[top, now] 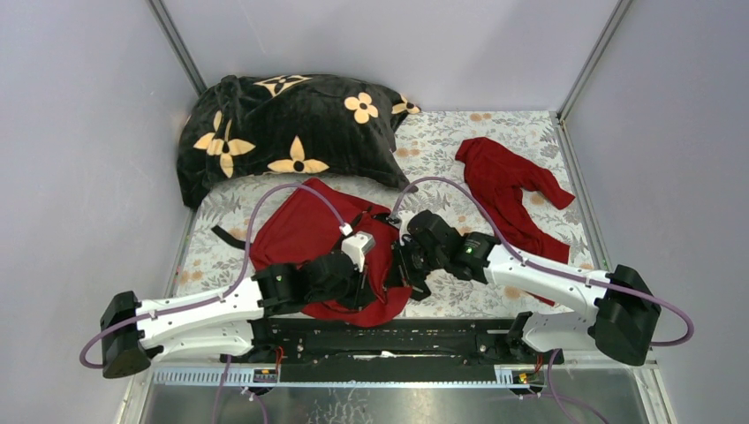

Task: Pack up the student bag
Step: Zip the student bag at the center of the board.

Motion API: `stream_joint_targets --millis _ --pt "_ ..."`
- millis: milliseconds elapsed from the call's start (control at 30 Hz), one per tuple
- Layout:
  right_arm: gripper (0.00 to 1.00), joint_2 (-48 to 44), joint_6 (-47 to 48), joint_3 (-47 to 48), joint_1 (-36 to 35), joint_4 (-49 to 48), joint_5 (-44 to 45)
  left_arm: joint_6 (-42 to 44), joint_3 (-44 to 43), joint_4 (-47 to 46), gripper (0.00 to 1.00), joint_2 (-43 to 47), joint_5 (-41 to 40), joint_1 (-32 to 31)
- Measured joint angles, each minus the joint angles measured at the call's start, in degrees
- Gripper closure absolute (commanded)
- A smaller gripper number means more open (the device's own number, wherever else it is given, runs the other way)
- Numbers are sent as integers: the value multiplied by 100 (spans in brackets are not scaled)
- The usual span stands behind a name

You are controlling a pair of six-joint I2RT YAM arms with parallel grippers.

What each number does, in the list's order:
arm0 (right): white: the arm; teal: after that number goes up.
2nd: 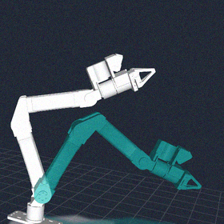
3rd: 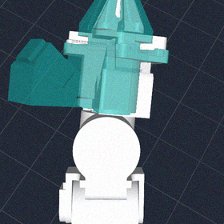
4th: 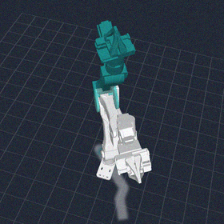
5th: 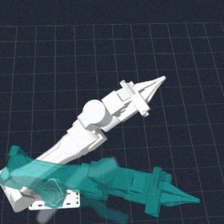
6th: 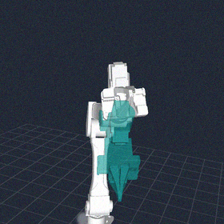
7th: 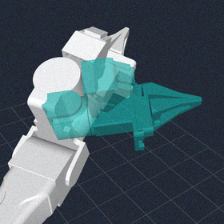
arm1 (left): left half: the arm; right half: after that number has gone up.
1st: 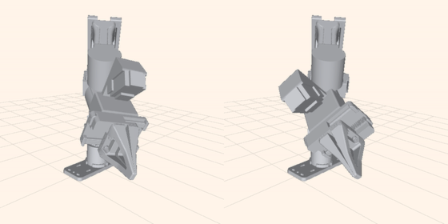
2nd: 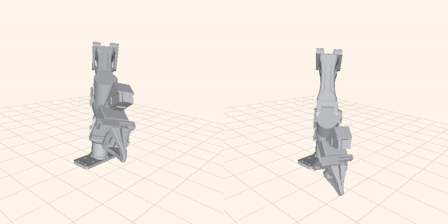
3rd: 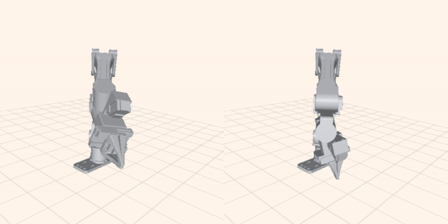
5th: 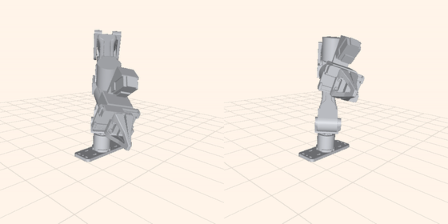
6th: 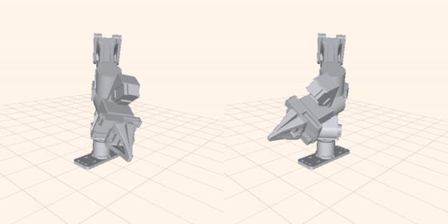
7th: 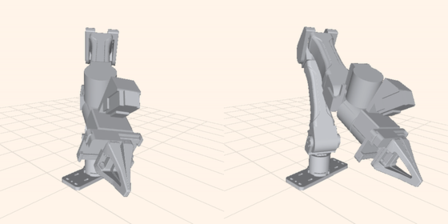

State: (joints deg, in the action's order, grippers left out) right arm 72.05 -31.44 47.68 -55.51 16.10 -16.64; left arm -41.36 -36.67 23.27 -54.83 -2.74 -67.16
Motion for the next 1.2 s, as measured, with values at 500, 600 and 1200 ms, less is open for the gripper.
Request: stream_joint_targets --millis 500,600,1200 --pt "69 -435 -151 9 -63 308 501 -68 55 343 56 721 -632 -33" --pt "60 -437 -212 7 -70 258 372 -140 -28 483 43 608 -776 -31" --pt "14 -994 -243 39 -116 -20 516 -358 -533 973 45 885 -1600 -31"
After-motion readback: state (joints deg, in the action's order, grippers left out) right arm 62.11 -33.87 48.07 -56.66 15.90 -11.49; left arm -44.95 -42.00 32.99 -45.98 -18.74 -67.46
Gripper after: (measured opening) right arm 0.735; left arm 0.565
